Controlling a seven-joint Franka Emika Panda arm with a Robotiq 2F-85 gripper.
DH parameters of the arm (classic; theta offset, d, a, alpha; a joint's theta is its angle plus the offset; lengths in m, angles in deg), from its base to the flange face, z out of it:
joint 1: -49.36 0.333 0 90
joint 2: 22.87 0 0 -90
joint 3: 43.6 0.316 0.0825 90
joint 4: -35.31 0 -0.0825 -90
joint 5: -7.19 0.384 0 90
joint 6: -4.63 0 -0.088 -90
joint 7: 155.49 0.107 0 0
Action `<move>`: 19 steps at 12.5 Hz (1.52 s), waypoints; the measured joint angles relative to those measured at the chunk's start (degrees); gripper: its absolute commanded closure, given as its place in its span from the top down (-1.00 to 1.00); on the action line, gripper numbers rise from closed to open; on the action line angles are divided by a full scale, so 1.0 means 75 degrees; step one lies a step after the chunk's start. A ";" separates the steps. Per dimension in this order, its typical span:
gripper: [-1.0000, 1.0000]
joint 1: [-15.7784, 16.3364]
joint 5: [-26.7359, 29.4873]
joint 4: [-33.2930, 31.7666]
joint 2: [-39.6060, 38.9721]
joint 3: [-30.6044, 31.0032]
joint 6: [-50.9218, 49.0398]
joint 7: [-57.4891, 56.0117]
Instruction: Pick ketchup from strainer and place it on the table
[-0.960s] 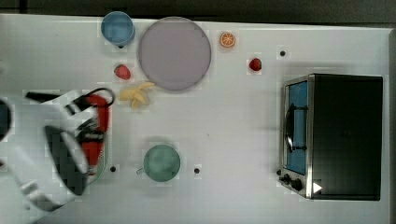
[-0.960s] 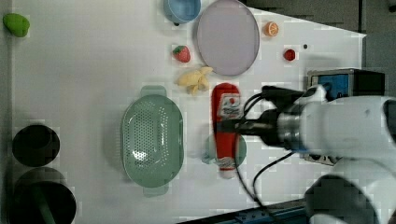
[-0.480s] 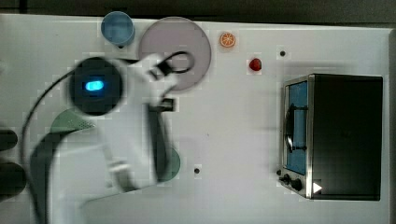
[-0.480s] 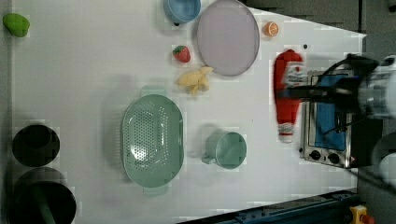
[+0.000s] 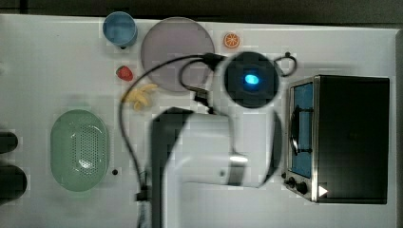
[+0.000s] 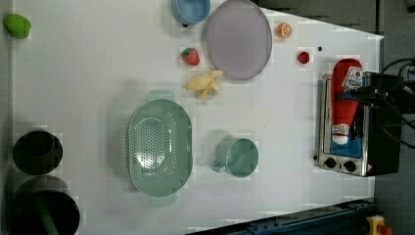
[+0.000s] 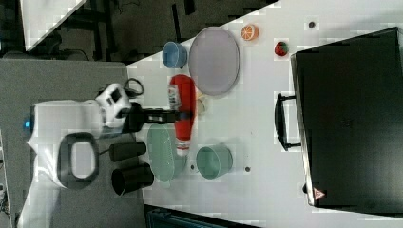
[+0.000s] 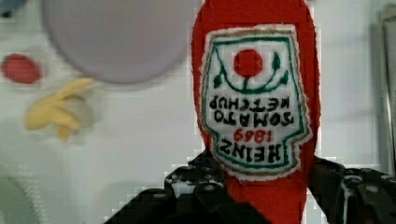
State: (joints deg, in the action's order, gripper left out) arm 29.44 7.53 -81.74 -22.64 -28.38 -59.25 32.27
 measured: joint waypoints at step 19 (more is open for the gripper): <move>1.00 0.0078 0.0067 -0.1925 -0.1279 -0.0145 0.2147 0.0063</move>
State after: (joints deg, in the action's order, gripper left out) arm 30.03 8.03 -96.18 -32.23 -29.48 -43.15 32.75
